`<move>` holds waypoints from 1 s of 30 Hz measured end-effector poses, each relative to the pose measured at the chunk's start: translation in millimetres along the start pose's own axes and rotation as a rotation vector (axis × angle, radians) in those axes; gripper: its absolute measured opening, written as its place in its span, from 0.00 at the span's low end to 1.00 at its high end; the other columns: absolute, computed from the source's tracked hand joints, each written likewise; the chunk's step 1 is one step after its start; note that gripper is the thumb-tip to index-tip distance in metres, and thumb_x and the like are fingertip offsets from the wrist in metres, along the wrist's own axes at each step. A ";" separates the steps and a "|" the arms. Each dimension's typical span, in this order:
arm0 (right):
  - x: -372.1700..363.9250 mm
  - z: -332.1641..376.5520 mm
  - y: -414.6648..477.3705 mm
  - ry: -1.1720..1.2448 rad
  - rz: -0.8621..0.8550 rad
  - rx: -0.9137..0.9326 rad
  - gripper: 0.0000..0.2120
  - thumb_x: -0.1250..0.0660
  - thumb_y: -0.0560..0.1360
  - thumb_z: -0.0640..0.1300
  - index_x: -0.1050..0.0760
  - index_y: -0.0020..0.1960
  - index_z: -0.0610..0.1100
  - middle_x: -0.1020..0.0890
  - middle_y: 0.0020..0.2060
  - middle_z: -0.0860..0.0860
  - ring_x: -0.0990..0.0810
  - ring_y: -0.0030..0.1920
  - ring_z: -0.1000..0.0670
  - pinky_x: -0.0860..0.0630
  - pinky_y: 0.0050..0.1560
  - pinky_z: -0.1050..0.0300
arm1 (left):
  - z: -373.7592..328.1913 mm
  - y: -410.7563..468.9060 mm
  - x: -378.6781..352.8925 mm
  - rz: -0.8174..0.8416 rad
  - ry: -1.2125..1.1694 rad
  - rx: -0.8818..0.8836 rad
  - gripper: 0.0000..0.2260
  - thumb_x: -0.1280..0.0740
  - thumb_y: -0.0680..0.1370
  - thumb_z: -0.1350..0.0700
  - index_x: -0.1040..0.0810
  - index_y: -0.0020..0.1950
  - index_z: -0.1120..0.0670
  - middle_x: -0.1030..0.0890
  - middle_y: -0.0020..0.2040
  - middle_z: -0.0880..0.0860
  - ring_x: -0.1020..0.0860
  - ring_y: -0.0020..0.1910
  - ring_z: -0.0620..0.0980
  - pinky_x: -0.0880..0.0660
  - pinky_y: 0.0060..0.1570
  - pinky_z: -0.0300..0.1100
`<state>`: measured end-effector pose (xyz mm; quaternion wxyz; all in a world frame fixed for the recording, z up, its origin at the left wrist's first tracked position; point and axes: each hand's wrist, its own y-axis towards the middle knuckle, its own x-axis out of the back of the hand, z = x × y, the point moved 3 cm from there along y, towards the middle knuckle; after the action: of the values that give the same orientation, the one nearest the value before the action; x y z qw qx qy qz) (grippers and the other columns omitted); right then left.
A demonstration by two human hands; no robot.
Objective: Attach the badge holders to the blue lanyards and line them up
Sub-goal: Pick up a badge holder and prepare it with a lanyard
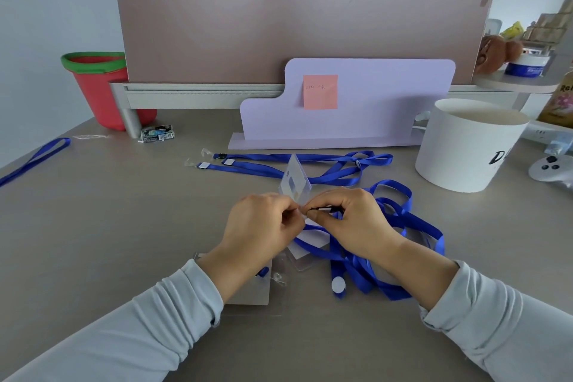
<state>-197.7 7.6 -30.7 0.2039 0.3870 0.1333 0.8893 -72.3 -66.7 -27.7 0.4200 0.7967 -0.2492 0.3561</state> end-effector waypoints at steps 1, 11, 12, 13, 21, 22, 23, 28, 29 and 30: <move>0.1 0.2 0.0 0.000 -0.001 -0.002 0.07 0.31 0.72 0.39 0.17 0.48 0.47 0.17 0.42 0.56 0.19 0.45 0.57 0.24 0.51 0.67 | 0.2 0.0 0.1 -0.005 0.002 -0.005 0.07 0.35 0.75 0.55 0.17 0.46 0.54 0.19 0.36 0.49 0.25 0.31 0.43 0.30 0.30 0.33; 1.3 -0.2 0.6 0.074 -0.014 -0.055 0.08 0.33 0.74 0.39 0.18 0.49 0.49 0.18 0.43 0.59 0.20 0.47 0.58 0.25 0.52 0.70 | 14.9 3.7 1.3 0.007 -0.257 0.088 0.06 0.35 0.76 0.58 0.18 0.48 0.53 0.17 0.39 0.50 0.20 0.38 0.46 0.23 0.41 0.39; 0.8 -1.3 0.9 0.084 -0.013 -0.064 0.08 0.33 0.74 0.39 0.18 0.49 0.49 0.18 0.44 0.58 0.20 0.48 0.58 0.25 0.52 0.70 | 14.8 3.8 1.2 0.010 -0.263 0.084 0.06 0.34 0.76 0.58 0.18 0.48 0.53 0.17 0.39 0.49 0.20 0.38 0.45 0.24 0.42 0.37; 0.4 -2.2 1.2 0.098 -0.014 -0.070 0.08 0.33 0.74 0.39 0.19 0.49 0.49 0.18 0.47 0.58 0.20 0.49 0.58 0.25 0.52 0.70 | 14.5 3.8 1.0 0.011 -0.268 0.077 0.06 0.34 0.75 0.57 0.18 0.48 0.53 0.17 0.40 0.48 0.20 0.38 0.44 0.24 0.43 0.36; 1.5 -2.2 2.2 0.331 0.071 -0.098 0.09 0.38 0.76 0.35 0.24 0.43 0.47 0.18 0.48 0.54 0.20 0.50 0.55 0.22 0.52 0.61 | 17.7 7.0 4.5 -0.074 -0.208 0.015 0.03 0.32 0.74 0.54 0.21 0.45 0.51 0.26 0.37 0.40 0.25 0.40 0.40 0.30 0.36 0.27; 2.2 -1.0 2.1 0.382 0.080 -0.107 0.09 0.39 0.77 0.34 0.25 0.43 0.46 0.18 0.47 0.52 0.19 0.49 0.55 0.22 0.50 0.61 | 19.2 7.9 7.1 -0.121 -0.196 0.037 0.06 0.30 0.72 0.52 0.24 0.45 0.51 0.27 0.39 0.41 0.26 0.39 0.41 0.31 0.37 0.27; 2.9 0.4 1.9 0.435 0.092 -0.118 0.09 0.40 0.77 0.34 0.26 0.43 0.44 0.18 0.46 0.50 0.19 0.49 0.54 0.22 0.49 0.63 | 21.1 8.8 9.8 -0.164 -0.199 0.062 0.11 0.29 0.71 0.50 0.26 0.49 0.51 0.28 0.43 0.42 0.27 0.40 0.39 0.31 0.39 0.26; 7.2 6.1 0.7 0.534 0.171 -0.157 0.10 0.43 0.78 0.33 0.27 0.43 0.43 0.19 0.43 0.50 0.17 0.46 0.54 0.21 0.49 0.60 | 33.0 14.5 9.5 0.002 -0.099 -0.004 0.29 0.35 0.71 0.37 0.36 0.68 0.47 0.34 0.65 0.41 0.38 0.65 0.40 0.39 0.68 0.45; 8.0 7.1 0.5 0.532 0.169 -0.157 0.10 0.43 0.78 0.33 0.27 0.42 0.43 0.19 0.41 0.51 0.18 0.43 0.55 0.21 0.46 0.60 | 33.4 13.8 8.7 0.045 -0.091 0.004 0.27 0.37 0.71 0.34 0.34 0.65 0.47 0.31 0.62 0.42 0.36 0.63 0.41 0.38 0.68 0.48; 9.6 8.6 0.5 0.512 0.156 -0.155 0.11 0.43 0.78 0.33 0.28 0.42 0.44 0.20 0.38 0.51 0.20 0.39 0.56 0.23 0.42 0.60 | 33.3 13.1 8.2 0.060 -0.106 0.019 0.25 0.38 0.71 0.33 0.32 0.60 0.47 0.29 0.56 0.43 0.33 0.57 0.41 0.35 0.63 0.47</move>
<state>-197.4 12.4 -18.7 0.1234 0.1421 0.0818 0.9787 -64.4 -102.5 -28.0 0.3877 0.8106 -0.2914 0.3280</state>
